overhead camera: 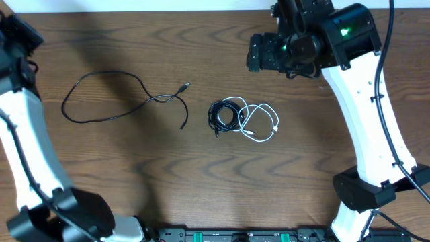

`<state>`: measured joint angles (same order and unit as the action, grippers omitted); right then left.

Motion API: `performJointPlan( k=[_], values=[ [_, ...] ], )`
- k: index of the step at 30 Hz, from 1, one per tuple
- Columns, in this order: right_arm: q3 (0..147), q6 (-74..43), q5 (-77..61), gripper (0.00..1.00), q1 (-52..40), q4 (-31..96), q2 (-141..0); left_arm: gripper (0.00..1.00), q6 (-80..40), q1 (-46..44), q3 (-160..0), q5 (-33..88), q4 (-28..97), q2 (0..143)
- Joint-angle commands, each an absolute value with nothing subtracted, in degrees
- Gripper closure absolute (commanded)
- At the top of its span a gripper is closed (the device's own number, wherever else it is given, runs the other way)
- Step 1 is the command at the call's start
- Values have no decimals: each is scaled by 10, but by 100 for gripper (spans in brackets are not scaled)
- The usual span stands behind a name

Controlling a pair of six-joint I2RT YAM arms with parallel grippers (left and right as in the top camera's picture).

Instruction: Untangle cables

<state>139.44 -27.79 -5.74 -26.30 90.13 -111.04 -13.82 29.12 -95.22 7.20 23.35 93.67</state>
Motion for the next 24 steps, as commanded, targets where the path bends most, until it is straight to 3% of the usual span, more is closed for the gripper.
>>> performJointPlan(
  k=[1,4,8,14,18,24],
  values=[
    [1397,-269,-55,8,-271,902,-1117,21,-140,293,-933,79,289,985],
    [1397,-269,-55,1,-272,910,-1117,17,-140,291,-928,79,348,1014],
    [1397,-249,-55,1,-280,922,-1117,16,-139,287,-928,79,389,1070],
    [1397,-246,-55,1,-286,933,-1117,12,-128,287,-928,-41,385,1129],
    [1397,-246,-55,1,-286,933,-1117,11,-52,287,-928,-148,364,1152],
    [1397,-246,-55,1,-286,932,-1117,11,24,292,-928,-155,328,1197]
  ],
)
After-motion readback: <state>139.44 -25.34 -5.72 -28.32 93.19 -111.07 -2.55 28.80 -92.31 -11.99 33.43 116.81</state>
